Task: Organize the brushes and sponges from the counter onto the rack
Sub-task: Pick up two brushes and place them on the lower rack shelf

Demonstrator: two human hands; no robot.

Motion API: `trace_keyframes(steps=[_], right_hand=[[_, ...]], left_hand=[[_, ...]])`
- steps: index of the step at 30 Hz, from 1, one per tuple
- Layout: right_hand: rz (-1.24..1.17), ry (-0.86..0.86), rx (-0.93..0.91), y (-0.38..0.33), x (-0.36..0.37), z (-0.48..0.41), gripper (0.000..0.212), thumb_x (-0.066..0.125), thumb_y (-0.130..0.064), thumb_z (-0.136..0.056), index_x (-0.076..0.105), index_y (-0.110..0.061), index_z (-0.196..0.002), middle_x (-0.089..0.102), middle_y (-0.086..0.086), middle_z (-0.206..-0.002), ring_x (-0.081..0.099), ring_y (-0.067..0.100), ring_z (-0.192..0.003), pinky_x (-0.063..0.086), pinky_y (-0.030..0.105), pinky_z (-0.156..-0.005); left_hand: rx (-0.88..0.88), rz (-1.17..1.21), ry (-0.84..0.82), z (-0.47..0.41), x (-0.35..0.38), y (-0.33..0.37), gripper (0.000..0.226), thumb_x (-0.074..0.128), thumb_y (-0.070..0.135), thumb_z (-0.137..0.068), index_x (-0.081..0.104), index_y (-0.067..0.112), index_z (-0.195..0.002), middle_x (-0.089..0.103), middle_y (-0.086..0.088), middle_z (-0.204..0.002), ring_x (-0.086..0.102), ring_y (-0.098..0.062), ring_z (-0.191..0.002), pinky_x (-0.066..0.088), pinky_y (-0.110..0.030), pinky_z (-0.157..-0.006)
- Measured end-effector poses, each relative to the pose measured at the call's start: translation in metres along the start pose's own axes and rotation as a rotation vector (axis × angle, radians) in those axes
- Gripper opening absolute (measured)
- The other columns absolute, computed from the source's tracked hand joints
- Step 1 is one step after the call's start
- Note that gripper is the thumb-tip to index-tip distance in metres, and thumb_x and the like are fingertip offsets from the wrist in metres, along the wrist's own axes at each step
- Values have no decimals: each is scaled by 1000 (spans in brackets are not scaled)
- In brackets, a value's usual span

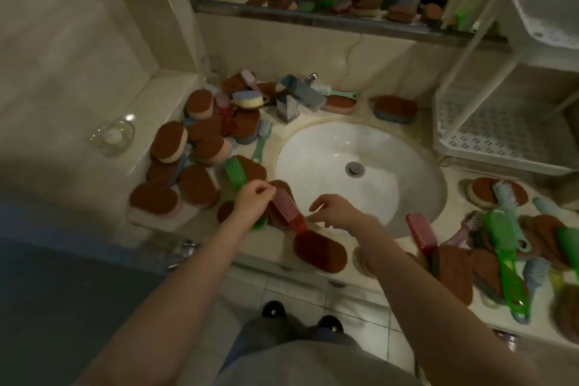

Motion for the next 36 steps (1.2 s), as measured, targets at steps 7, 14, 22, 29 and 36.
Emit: trace_keyframes(steps=[7,14,22,29,36], right_hand=[[192,-79,26,-7,21,-2,41,75,-32,-78,62,-11,-111,54,2,-103,51,15,-94,39,26,-79],[171,9,11,-6,28,-7,27,72,-26,-81,69,-8,-100,61,4,-91,55,15,-84,41,24,-73],[-120,147,12,-18,10,0,12,63,-14,-89,61,-8,-99,61,7,-82,55,14,-63,45,20,-55],[-319,224,46,-26,5,4,8,53,-17,-96,50,-10,-100,69,13,-92,57,0,-39,40,14,-39],[-451,292,77,-44,6,6,12,51,-20,-97,51,-13,-107,66,9,-95,62,12,-67,46,21,-55]], left_hand=[[-100,-205,199,-2,-30,-28,25,65,24,-85,64,1,-94,67,-18,-102,61,-32,-98,39,-28,-72],[-178,-314,179,-11,-39,-25,36,63,35,-86,63,2,-101,66,-16,-108,60,-33,-103,38,-29,-71],[-258,-371,102,-28,-38,-23,50,61,47,-84,63,6,-111,64,-16,-116,59,-33,-107,42,-32,-76],[-277,-396,89,-39,-41,-17,51,66,46,-81,63,5,-110,64,-16,-115,60,-34,-106,42,-32,-72],[-159,-217,77,-40,-45,-14,28,64,31,-85,65,9,-67,68,-8,-77,65,-28,-85,48,-33,-73]])
Point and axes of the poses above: each hand's wrist, its own z-axis away from the middle knuckle, its own x-axis out of the palm, y = z × x, the point moved 1 cm from there along -z, towards the middle knuckle
